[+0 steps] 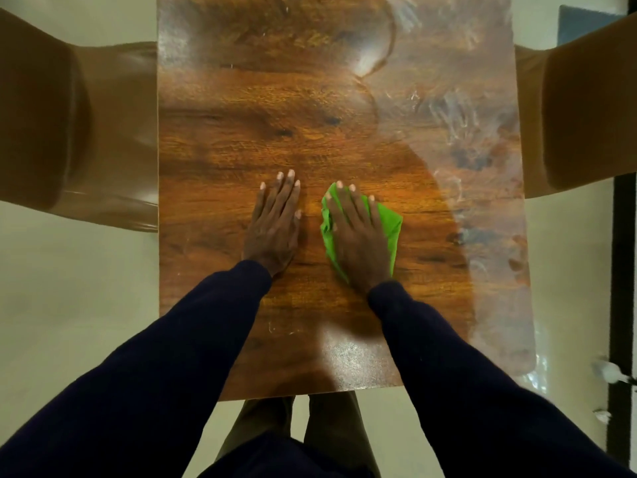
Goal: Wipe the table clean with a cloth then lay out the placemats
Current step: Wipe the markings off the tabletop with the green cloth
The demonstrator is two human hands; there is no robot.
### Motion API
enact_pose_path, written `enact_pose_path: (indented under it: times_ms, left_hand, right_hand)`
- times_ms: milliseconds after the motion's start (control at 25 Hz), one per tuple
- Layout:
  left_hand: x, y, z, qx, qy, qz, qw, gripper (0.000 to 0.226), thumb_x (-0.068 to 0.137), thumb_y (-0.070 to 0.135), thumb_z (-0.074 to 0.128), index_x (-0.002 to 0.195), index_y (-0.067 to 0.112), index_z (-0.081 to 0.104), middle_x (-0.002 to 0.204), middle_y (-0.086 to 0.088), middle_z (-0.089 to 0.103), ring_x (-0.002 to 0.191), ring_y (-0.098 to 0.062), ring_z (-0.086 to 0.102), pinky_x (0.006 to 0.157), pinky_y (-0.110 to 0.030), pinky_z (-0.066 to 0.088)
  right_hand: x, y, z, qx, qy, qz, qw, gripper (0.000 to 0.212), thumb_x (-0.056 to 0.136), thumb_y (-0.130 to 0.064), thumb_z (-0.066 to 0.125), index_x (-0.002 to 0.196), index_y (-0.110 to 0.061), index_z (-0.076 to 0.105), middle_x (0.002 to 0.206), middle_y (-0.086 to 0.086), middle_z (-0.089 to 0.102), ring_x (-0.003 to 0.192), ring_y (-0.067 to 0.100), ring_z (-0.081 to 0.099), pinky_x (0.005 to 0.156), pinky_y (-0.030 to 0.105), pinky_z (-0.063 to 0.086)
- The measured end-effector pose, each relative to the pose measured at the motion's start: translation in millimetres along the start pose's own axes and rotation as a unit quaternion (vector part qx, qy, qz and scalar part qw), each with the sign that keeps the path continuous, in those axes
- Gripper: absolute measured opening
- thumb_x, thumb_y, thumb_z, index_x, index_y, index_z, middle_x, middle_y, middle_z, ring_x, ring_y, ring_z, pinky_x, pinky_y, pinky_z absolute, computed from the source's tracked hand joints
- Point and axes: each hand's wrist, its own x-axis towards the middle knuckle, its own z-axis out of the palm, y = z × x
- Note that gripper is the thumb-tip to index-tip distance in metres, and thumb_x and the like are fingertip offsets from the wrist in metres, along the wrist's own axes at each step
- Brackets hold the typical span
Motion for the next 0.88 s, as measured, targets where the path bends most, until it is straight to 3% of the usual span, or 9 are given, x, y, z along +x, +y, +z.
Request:
enact_pose_path:
  times_ms: [120, 200, 360, 480, 720, 880]
  left_hand:
    - [-1, 0, 0, -0.014, 0.027, 0.005, 1.000, 0.053, 0.113, 0.012, 0.038, 0.164, 0.001, 0.029, 0.175, -0.014, 0.023, 0.164, -0.028, 0.016, 0.134, -0.051, 0.011]
    - [-6, 0, -4, -0.030, 0.043, 0.005, 0.999, 0.053, 0.113, 0.010, 0.039, 0.164, 0.001, 0.029, 0.174, -0.015, 0.024, 0.164, -0.029, 0.018, 0.133, -0.053, 0.013]
    - [-62, -15, -23, -0.049, 0.085, -0.056, 0.994, 0.051, 0.114, 0.012, 0.037, 0.163, 0.000, 0.031, 0.174, -0.015, 0.026, 0.163, -0.031, 0.021, 0.133, -0.054, 0.014]
    - [-133, -20, -30, -0.060, 0.099, -0.130, 0.985, 0.052, 0.114, 0.017, 0.036, 0.163, 0.002, 0.033, 0.173, -0.014, 0.028, 0.163, -0.028, 0.021, 0.134, -0.049, 0.009]
    - [-215, -8, -20, -0.052, 0.068, -0.191, 0.978, 0.055, 0.114, 0.025, 0.030, 0.165, 0.004, 0.029, 0.175, -0.013, 0.024, 0.164, -0.027, 0.016, 0.135, -0.044, 0.001]
    - [-234, 2, -15, -0.042, 0.085, -0.177, 0.980, 0.055, 0.113, 0.024, 0.032, 0.162, 0.000, 0.033, 0.172, -0.018, 0.030, 0.161, -0.033, 0.023, 0.135, -0.047, 0.005]
  right_hand:
    - [-76, 19, 1, 0.005, -0.040, -0.115, 0.993, 0.062, 0.110, -0.034, 0.047, 0.166, -0.015, 0.028, 0.176, 0.011, 0.015, 0.164, 0.029, 0.010, 0.129, 0.059, 0.017]
    - [-94, 50, -4, 0.014, -0.036, -0.142, 0.989, 0.060, 0.108, -0.030, 0.049, 0.164, -0.014, 0.034, 0.175, 0.013, 0.020, 0.163, 0.031, 0.016, 0.127, 0.062, 0.019]
    - [-26, 57, -10, 0.001, 0.018, 0.041, 0.999, 0.055, 0.112, -0.024, 0.033, 0.166, -0.016, 0.030, 0.175, 0.010, 0.019, 0.163, 0.031, 0.016, 0.129, 0.061, 0.015]
    - [19, 5, -4, -0.001, 0.035, 0.064, 0.997, 0.054, 0.112, -0.024, 0.028, 0.166, -0.019, 0.027, 0.176, 0.007, 0.018, 0.163, 0.029, 0.014, 0.130, 0.056, 0.012]
    - [-51, -89, 22, 0.003, -0.008, -0.103, 0.995, 0.055, 0.112, -0.028, 0.030, 0.166, -0.017, 0.030, 0.176, 0.009, 0.016, 0.163, 0.030, 0.012, 0.130, 0.058, 0.013]
    - [-122, -58, 25, -0.042, -0.070, -0.322, 0.943, 0.058, 0.113, -0.036, 0.039, 0.167, -0.017, 0.028, 0.176, 0.012, 0.017, 0.163, 0.032, 0.014, 0.130, 0.058, 0.015]
